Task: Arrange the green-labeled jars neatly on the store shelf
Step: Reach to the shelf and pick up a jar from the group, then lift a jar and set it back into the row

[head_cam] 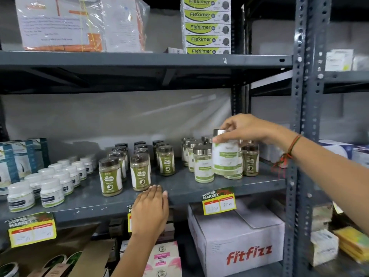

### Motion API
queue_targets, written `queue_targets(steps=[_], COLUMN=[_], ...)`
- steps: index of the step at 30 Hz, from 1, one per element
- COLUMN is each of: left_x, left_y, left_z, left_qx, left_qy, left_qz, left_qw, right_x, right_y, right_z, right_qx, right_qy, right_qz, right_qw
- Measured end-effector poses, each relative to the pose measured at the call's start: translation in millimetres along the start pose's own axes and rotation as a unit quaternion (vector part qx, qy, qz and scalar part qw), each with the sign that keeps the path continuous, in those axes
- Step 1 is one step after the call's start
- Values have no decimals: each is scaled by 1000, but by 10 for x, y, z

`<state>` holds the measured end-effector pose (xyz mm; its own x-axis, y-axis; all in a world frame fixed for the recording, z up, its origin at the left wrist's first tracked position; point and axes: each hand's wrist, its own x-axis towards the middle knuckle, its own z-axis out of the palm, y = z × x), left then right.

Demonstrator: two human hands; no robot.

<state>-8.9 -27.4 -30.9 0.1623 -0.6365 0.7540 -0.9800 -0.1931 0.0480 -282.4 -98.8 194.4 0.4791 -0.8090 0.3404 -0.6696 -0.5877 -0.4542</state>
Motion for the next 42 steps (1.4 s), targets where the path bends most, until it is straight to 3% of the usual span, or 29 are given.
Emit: queue_targets(steps=[12, 22, 33, 36, 38, 40, 42], left_x=[-5, -13, -23, -21, -19, -17, -15], left_y=[-7, -30, 4, 9, 12, 14, 16], left_z=[52, 86, 25, 12, 5, 3, 11], left_qx=[1, -4, -1, 3, 5, 6, 7], left_qy=[6, -7, -16, -16, -14, -16, -18], left_qz=[-14, -19, -23, -20, -21, -21, -22], left_qw=[1000, 1000, 1000, 1000, 1000, 1000, 1000], right_x=[68, 289, 250, 224, 238, 270, 341], right_y=[1110, 1277, 1252, 1136, 1078, 1030, 1040], right_z=[-367, -250, -214, -243, -281, -311, -313], right_qx=[-198, -258, -268, -340, -398, -386, -324], right_qy=[-10, -33, -55, -70, -38, 7, 3], right_qz=[169, 211, 229, 222, 197, 154, 106], right_qw=[965, 942, 934, 911, 895, 910, 940])
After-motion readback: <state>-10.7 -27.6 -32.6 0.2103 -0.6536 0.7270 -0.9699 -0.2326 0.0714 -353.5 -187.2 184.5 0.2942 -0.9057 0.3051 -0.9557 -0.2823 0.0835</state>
